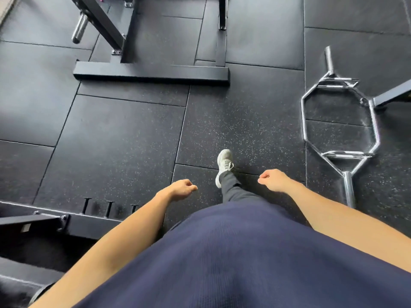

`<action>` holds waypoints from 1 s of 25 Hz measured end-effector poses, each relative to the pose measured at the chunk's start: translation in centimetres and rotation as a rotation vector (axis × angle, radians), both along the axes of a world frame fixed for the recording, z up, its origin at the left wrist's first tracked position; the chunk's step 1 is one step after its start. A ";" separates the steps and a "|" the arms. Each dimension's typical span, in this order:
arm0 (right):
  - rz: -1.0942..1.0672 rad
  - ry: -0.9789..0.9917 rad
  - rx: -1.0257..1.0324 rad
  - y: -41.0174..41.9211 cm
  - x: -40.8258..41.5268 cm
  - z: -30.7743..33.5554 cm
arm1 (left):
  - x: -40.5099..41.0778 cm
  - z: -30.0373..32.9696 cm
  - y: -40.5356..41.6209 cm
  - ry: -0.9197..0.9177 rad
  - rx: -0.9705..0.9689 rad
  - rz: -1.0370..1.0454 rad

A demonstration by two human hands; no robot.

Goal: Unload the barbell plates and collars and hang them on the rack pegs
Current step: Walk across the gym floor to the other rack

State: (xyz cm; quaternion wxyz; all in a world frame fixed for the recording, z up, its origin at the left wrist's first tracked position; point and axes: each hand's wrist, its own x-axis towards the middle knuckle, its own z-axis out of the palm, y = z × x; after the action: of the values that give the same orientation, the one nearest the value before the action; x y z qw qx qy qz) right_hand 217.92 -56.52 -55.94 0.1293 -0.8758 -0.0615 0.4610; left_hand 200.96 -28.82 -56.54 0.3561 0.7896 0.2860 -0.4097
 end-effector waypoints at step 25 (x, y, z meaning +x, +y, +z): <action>1.125 -0.002 0.000 75.5 26.3 1.2 | 12.1 0.6 49.0 0.034 0.008 1.023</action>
State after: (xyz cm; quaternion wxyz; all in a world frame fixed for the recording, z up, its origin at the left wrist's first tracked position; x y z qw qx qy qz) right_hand 244.25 18.94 -54.75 -0.1366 -0.7084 -0.5192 0.4581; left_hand 213.07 20.22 -55.92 0.5032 0.5434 0.6432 -0.1945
